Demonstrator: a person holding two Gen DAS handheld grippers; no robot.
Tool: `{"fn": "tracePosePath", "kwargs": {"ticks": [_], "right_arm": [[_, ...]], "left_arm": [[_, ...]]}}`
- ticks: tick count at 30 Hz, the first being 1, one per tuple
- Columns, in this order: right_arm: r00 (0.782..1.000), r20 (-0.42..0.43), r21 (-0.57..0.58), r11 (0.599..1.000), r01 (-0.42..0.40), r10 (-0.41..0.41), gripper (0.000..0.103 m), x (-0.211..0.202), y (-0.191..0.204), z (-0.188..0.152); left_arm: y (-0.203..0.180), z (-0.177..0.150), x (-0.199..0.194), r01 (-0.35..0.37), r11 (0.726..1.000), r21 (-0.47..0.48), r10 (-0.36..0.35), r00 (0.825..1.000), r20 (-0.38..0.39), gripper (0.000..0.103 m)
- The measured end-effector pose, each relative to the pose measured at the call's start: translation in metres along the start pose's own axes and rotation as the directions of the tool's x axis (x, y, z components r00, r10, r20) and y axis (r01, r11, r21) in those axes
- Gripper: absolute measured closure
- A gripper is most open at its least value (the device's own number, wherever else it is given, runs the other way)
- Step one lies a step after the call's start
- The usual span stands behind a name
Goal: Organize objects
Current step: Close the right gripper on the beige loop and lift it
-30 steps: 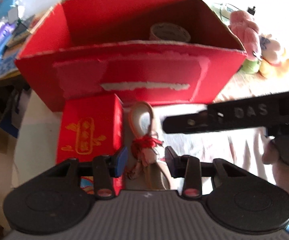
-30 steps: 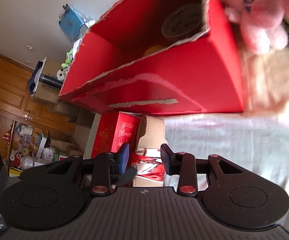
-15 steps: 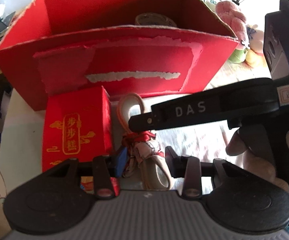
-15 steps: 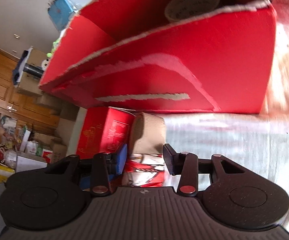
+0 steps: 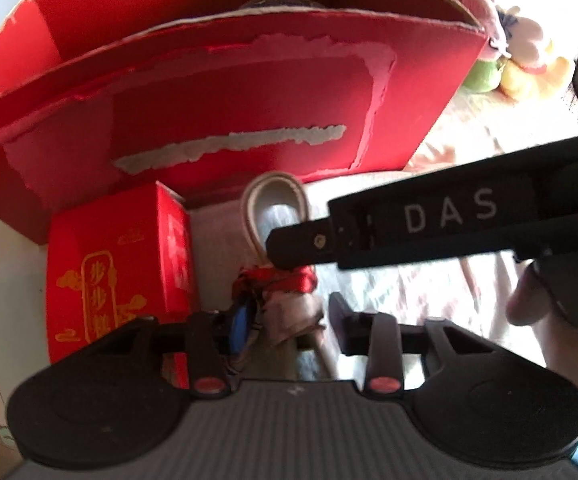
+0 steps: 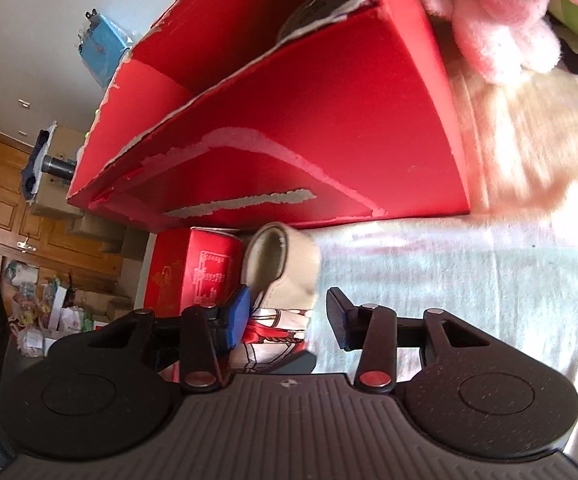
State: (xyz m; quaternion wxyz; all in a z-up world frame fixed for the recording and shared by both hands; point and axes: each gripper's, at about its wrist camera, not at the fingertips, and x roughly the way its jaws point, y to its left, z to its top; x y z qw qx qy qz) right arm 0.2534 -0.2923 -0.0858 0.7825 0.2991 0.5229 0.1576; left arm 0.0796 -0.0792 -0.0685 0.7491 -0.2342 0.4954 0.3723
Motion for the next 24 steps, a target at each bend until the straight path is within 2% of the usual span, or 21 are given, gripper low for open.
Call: {"fn": "tracePosePath", "kwargs": {"ticks": [9,13,15,19,24], "right_arm": [[0.999,-0.033,0.014,1.0,-0.024,0.024,0.057,0.005,0.003,0.001],[0.996,-0.062,0.036,0.998,-0.057,0.06,0.068,0.0,0.0,-0.001],[0.996,-0.064,0.038,0.997,-0.065,0.067,0.07,-0.007,-0.002,-0.003],[0.996,-0.048,0.032,0.997,-0.07,0.071,0.072,-0.029,-0.011,-0.009],[0.999,0.024,0.025,0.999,-0.044,0.044,0.075,-0.066,-0.022,-0.012]], "left_arm": [[-0.008,0.002,0.0,-0.049,0.999,-0.008,0.049,0.999,-0.004,0.08],[-0.017,0.001,-0.008,-0.062,0.998,0.015,0.062,0.998,0.013,0.084],[-0.024,0.001,-0.015,-0.059,0.997,0.04,0.058,0.998,0.03,0.084],[-0.043,0.004,-0.025,-0.045,0.995,0.092,0.04,0.998,0.054,0.084],[-0.075,0.015,-0.036,-0.013,0.987,0.163,-0.005,0.994,0.111,0.084]]}}
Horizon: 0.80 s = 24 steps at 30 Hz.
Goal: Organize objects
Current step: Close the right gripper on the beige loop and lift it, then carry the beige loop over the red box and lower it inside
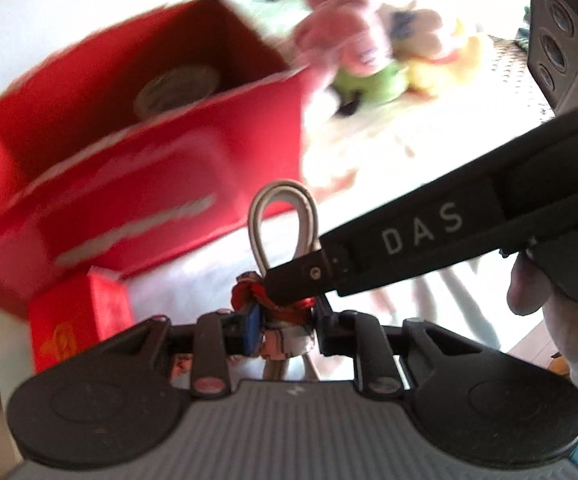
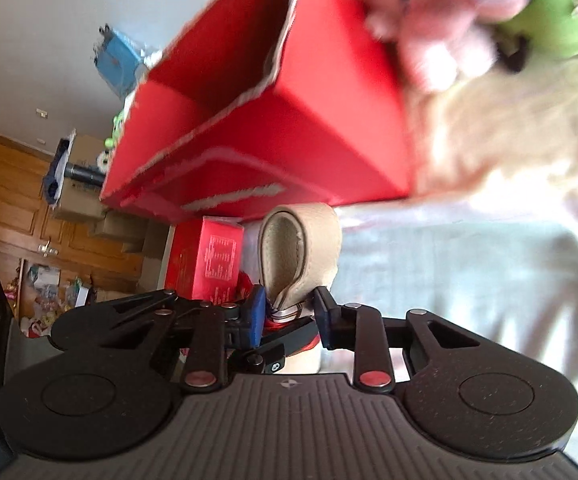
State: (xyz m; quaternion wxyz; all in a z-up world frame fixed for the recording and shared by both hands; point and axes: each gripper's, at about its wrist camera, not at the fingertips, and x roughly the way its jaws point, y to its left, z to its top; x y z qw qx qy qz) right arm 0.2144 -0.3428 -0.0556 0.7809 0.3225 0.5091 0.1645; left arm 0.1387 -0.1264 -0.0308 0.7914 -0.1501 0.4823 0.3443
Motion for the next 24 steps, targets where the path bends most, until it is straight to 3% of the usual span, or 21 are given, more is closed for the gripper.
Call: {"fn": "tracePosePath", "kwargs": {"ticks": [6,14,19,24], "right_arm": [[0.989,0.144,-0.028,0.999,0.04,-0.035,0.077,-0.052,-0.007,-0.001],[0.95,0.311,-0.081,0.996,0.048,-0.021,0.077,-0.102,-0.006,0.011],[0.931,0.361,-0.154,0.988,0.014,0.043,0.077,-0.109,0.007,0.035],[0.919,0.37,-0.223,0.973,-0.053,0.135,0.078,-0.102,0.025,0.064]], "left_arm": [[-0.031,0.017,-0.024,0.045,0.996,0.072,-0.052,0.993,0.103,0.084],[-0.043,0.059,-0.045,0.027,0.993,0.114,-0.055,0.968,0.244,0.084],[-0.039,0.087,-0.043,-0.025,0.996,0.083,-0.002,0.95,0.311,0.084],[-0.007,0.102,-0.064,-0.097,0.995,0.027,0.081,0.93,0.359,0.084]]}}
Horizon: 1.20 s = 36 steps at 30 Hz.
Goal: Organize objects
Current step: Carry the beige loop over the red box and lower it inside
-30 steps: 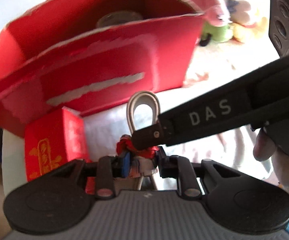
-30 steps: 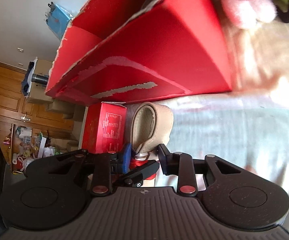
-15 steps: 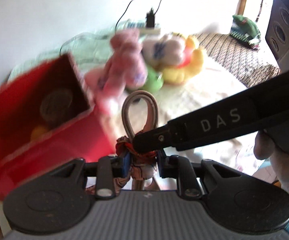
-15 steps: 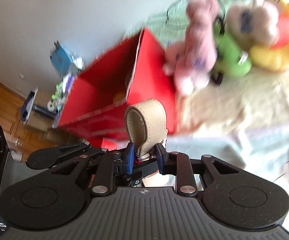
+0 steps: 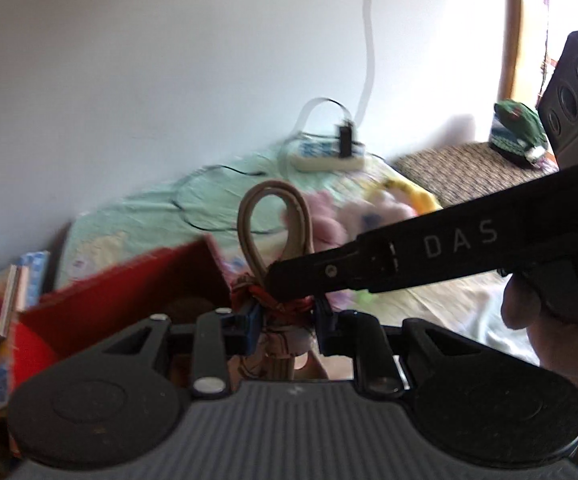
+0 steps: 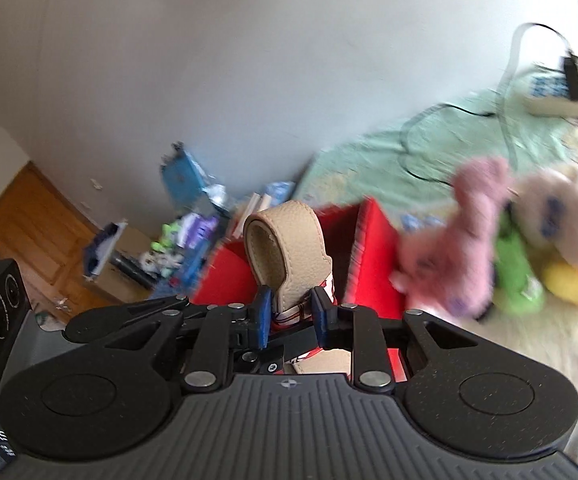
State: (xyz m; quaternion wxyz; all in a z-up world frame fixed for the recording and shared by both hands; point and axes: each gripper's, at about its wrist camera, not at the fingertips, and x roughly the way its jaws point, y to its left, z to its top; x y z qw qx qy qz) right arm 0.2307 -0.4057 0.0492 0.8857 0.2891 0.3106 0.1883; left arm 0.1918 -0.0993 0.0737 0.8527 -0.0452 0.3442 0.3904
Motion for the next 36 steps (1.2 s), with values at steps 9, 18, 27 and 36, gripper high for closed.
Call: {"fn": "tracePosePath", "kwargs": {"ticks": [9,18,27,36], "right_arm": [[0.999,-0.036,-0.057,0.998,-0.039,0.037,0.08,0.081,0.039,0.02],[0.997,-0.071,-0.028,1.0,0.012,-0.014,0.08,0.129,0.055,0.01],[0.992,-0.078,0.021,0.995,0.1,-0.098,0.08,0.15,0.058,-0.002],[0.985,-0.103,0.046,0.988,0.146,-0.141,0.08,0.172,0.057,-0.008]], "left_arm": [[0.084,0.0,0.008,-0.085,0.994,-0.074,0.083,0.996,-0.03,0.084],[0.136,-0.021,0.024,-0.05,0.991,-0.121,0.037,0.994,-0.103,0.084],[0.158,-0.033,0.043,0.001,0.992,-0.128,-0.022,0.987,-0.16,0.084],[0.175,-0.043,0.06,-0.003,0.991,-0.137,-0.028,0.975,-0.22,0.084]]}}
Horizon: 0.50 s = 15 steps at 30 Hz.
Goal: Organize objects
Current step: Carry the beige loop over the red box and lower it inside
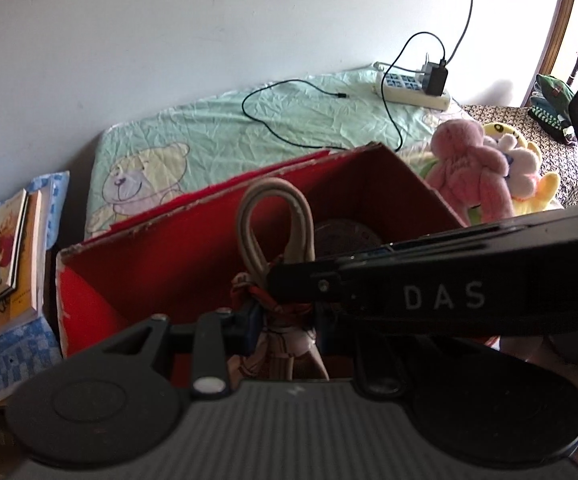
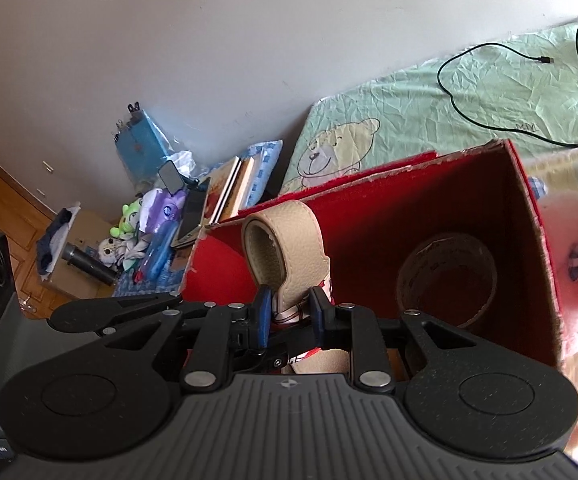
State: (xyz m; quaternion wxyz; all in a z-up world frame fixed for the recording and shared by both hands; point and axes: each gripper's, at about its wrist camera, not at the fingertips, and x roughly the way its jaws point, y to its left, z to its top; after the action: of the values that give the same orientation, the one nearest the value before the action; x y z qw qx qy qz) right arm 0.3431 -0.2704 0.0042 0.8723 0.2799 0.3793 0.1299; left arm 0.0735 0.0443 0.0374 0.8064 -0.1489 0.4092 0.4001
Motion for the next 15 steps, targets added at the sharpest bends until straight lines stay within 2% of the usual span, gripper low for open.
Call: {"fn": "tracePosePath", "kwargs": {"ticks": [15], "right_arm": [[0.995,-0.09,-0.01,0.999,0.04,-0.04,0.081,0.037,0.0,0.002]], "left_arm": [[0.025,-0.003,0.034,-0.024,0.997,-0.068,0.016,0.993,-0.117,0.084]]}}
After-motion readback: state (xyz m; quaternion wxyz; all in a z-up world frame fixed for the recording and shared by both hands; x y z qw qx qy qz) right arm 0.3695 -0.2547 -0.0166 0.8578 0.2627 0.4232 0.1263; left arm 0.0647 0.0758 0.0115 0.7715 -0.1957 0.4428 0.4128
